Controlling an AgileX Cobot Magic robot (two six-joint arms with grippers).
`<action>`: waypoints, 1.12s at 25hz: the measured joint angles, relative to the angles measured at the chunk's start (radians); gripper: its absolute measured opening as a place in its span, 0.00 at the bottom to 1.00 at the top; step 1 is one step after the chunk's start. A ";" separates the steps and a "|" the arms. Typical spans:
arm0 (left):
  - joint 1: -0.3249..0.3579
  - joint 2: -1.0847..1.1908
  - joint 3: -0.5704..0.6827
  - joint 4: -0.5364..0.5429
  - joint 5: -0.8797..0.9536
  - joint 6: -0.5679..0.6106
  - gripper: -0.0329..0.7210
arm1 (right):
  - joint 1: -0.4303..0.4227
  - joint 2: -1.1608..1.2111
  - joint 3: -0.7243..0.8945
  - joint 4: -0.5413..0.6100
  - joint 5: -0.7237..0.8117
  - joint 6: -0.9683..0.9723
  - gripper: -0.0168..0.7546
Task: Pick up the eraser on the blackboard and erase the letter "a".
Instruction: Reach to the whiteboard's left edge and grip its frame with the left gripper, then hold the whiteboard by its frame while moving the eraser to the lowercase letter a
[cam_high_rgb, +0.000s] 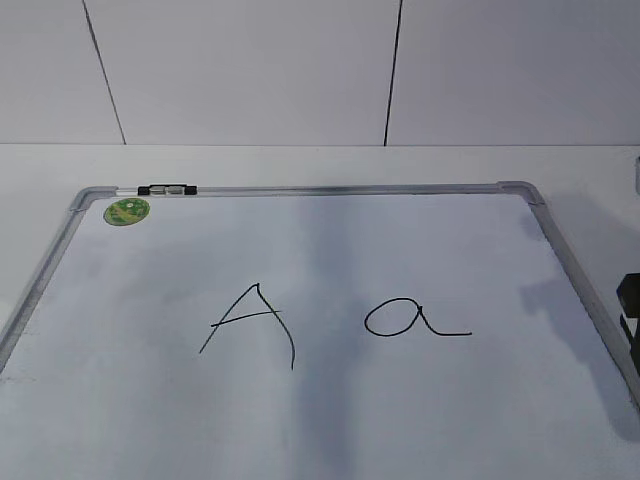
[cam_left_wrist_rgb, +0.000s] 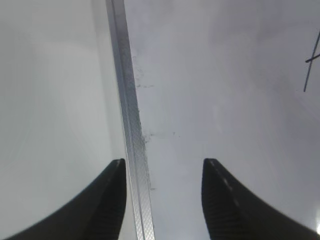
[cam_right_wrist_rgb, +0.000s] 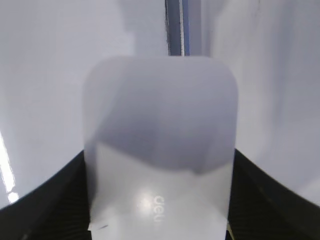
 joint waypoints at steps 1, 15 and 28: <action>0.000 0.041 -0.017 0.004 -0.004 0.000 0.53 | 0.000 0.000 0.000 0.000 0.000 0.000 0.73; 0.150 0.315 -0.111 -0.150 0.000 0.203 0.45 | 0.000 0.000 0.000 0.000 0.000 0.000 0.73; 0.183 0.491 -0.200 -0.237 0.021 0.341 0.45 | 0.000 0.000 0.000 0.002 -0.002 0.000 0.73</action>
